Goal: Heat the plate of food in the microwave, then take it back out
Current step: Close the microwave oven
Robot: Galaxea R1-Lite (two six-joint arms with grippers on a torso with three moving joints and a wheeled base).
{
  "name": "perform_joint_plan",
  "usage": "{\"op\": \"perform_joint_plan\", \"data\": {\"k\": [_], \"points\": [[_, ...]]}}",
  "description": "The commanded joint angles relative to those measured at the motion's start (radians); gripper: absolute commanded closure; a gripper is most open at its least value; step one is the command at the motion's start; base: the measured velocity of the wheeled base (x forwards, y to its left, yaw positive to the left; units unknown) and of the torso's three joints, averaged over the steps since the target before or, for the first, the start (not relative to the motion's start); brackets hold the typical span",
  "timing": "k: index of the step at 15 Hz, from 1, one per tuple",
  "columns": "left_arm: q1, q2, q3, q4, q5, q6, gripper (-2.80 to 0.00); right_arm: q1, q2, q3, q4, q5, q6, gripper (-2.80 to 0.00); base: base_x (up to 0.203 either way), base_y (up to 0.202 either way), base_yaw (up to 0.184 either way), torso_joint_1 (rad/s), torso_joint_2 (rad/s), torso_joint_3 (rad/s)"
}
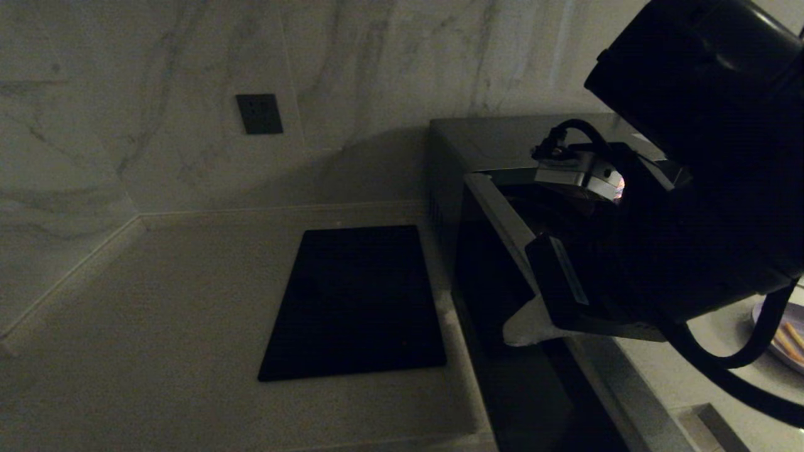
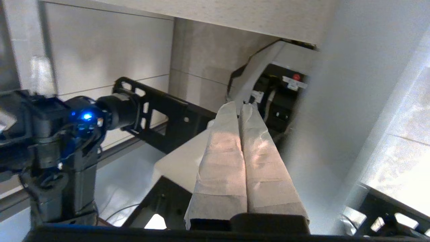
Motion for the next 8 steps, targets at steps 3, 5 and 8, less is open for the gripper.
{"op": "perform_joint_plan", "data": {"k": [3, 5, 8], "points": [[0.0, 0.002, 0.0, -0.001, 0.0, -0.001, 0.0, -0.003, -0.001, 0.005, 0.031, -0.085, 0.037, 0.0, 0.0, 0.0, 0.0, 0.0, 0.0, 0.0], [0.0, 0.002, 0.0, -0.001, 0.0, -0.001, 0.0, -0.024, -0.003, 0.005, 0.042, -0.133, 0.054, 0.0, 0.0, 0.0, 0.0, 0.0, 0.0, 0.0], [0.0, 0.002, 0.0, -0.001, 0.0, -0.001, 0.0, -0.079, -0.001, 0.008, 0.043, -0.21, 0.068, 0.0, 0.0, 0.0, 0.0, 0.0, 0.0, 0.0]]}}
